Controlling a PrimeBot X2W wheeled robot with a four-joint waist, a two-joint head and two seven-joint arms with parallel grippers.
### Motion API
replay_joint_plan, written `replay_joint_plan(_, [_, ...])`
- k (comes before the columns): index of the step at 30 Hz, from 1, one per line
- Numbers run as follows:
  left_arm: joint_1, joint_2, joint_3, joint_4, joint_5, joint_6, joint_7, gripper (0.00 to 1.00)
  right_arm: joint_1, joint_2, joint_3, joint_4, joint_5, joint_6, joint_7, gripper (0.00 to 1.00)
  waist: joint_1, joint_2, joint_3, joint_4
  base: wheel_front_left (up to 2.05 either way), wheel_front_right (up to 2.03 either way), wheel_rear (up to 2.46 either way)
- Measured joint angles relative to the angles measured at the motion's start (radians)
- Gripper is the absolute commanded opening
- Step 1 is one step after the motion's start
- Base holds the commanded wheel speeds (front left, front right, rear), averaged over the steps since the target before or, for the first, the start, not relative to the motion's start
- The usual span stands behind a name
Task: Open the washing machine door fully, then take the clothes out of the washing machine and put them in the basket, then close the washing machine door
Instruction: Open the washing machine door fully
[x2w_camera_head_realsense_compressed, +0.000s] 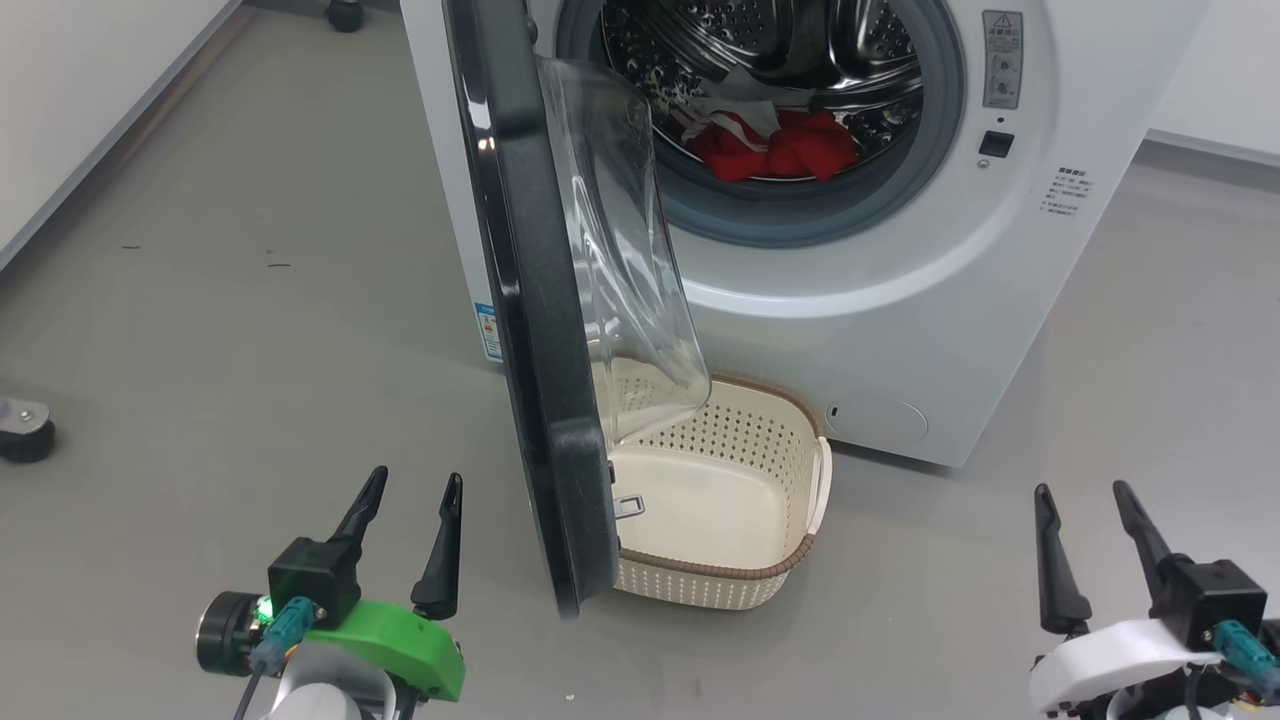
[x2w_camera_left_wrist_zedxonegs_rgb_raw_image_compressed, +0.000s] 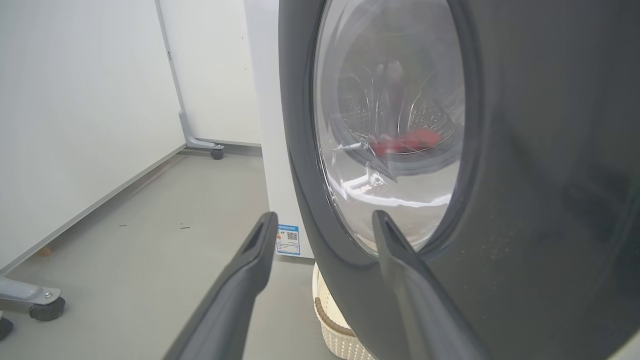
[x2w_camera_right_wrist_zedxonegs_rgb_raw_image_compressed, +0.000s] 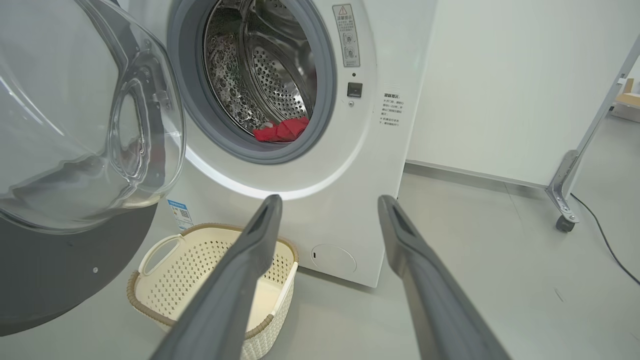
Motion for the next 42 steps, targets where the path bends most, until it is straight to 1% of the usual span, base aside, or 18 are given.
replay_joint_plan(15, [0.001,0.000,0.007,0.004,0.001,0.000,0.000,1.00,0.041,0.077,0.001,-0.004,-0.056,0.000,0.000,1.00,0.0000,0.0000,-0.008,-0.015,0.00,0.00,0.00])
replay_joint_plan(29, [0.002,0.000,0.007,0.005,0.001,0.001,0.000,1.00,0.057,0.105,-0.019,-0.008,-0.086,0.000,0.000,1.00,0.0000,0.0000,-0.013,-0.017,0.00,0.00,0.00])
replay_joint_plan(30, [0.003,0.000,0.007,0.006,0.001,0.001,0.000,0.70,0.057,0.107,-0.020,-0.009,-0.088,0.000,0.000,1.00,0.0000,0.0000,-0.013,-0.017,0.00,0.00,0.00])
replay_joint_plan(32, [0.004,0.000,0.007,0.006,0.001,0.001,0.000,0.00,0.057,0.108,-0.023,-0.011,-0.089,0.000,0.000,1.00,0.0000,0.0000,-0.014,-0.017,0.00,0.00,0.00])
replay_joint_plan(42, [0.005,0.000,0.004,0.010,0.001,0.001,0.000,0.00,0.058,0.111,-0.039,-0.012,-0.099,-0.007,0.000,1.00,0.0000,0.0000,-0.015,-0.013,0.00,0.00,0.00])
